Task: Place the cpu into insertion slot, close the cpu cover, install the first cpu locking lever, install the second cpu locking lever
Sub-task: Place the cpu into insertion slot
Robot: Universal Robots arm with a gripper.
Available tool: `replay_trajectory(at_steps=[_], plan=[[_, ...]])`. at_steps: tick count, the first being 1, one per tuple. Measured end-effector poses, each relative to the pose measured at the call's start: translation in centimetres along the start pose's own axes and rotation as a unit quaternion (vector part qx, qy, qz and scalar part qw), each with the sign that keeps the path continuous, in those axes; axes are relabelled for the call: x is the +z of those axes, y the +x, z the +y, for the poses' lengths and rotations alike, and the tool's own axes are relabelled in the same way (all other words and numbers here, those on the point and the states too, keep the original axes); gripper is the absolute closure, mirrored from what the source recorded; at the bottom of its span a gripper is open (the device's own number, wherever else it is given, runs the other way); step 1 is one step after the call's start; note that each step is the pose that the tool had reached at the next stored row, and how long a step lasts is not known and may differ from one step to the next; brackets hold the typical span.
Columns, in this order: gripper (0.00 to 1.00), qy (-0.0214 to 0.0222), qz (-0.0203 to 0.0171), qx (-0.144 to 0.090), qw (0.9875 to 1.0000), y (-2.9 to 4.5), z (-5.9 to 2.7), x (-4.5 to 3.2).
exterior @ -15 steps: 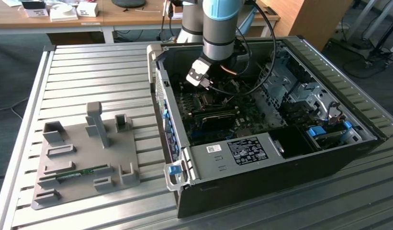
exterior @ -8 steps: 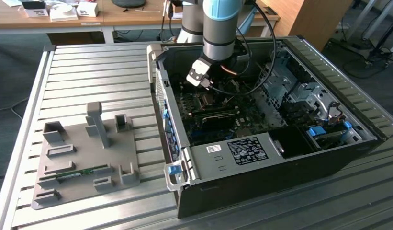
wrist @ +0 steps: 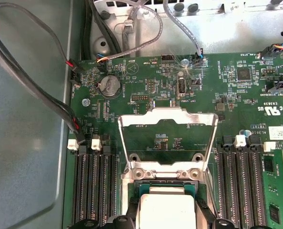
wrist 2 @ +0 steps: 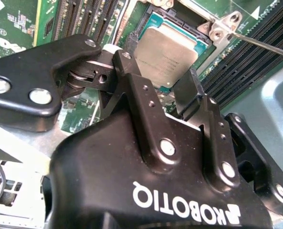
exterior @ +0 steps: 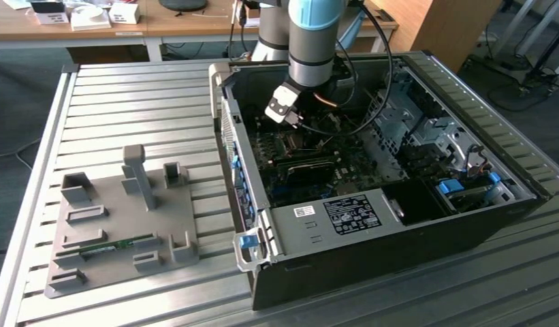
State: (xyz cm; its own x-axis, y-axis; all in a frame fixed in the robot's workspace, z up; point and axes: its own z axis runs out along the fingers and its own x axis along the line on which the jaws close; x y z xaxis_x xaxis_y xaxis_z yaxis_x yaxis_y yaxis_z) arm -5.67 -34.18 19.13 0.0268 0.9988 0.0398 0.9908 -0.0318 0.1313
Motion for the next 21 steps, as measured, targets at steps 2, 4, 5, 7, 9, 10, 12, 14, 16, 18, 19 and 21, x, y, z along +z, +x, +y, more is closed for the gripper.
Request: replay_trajectory(at_steps=[2, 4, 5, 7, 9, 10, 12, 14, 16, 18, 19, 21], plan=[[0.46, 0.0, 0.0001, 0.0, 1.0, 0.0, 0.0, 0.0], [0.46, 0.0, 0.0, 0.0, 1.0, 0.0, 0.0, 0.0], [0.46, 0.0, 0.0, 0.0, 1.0, 0.0, 0.0, 0.0], [0.46, 0.0, 0.0001, 0.0, 1.0, 0.0, 0.0, 0.01], [0.46, -0.0001, 0.0001, 0.0, 1.0, 0.0, 0.0, 0.01], [0.46, -0.0004, 0.0005, 0.0, 1.0, 0.01, 0.01, 0.04], [0.39, -0.0003, 0.0005, 0.0, 1.0, 0.02, 0.01, 0.05], [0.39, -0.0001, 0.0002, 0.0, 1.0, 0.0, 0.0, 0.02], [0.33, -0.0001, 0.0001, 0.0, 1.0, 0.0, 0.0, 0.02], [0.33, 0.0, 0.0, 0.0, 1.0, 0.0, 0.01, -0.07], [0.33, 0.0, 0.0, 0.0, 1.0, 0.01, 0.02, -0.16], [0.33, 0.0, 0.0, 0.0, 1.0, 0.01, 0.05, -0.36]])
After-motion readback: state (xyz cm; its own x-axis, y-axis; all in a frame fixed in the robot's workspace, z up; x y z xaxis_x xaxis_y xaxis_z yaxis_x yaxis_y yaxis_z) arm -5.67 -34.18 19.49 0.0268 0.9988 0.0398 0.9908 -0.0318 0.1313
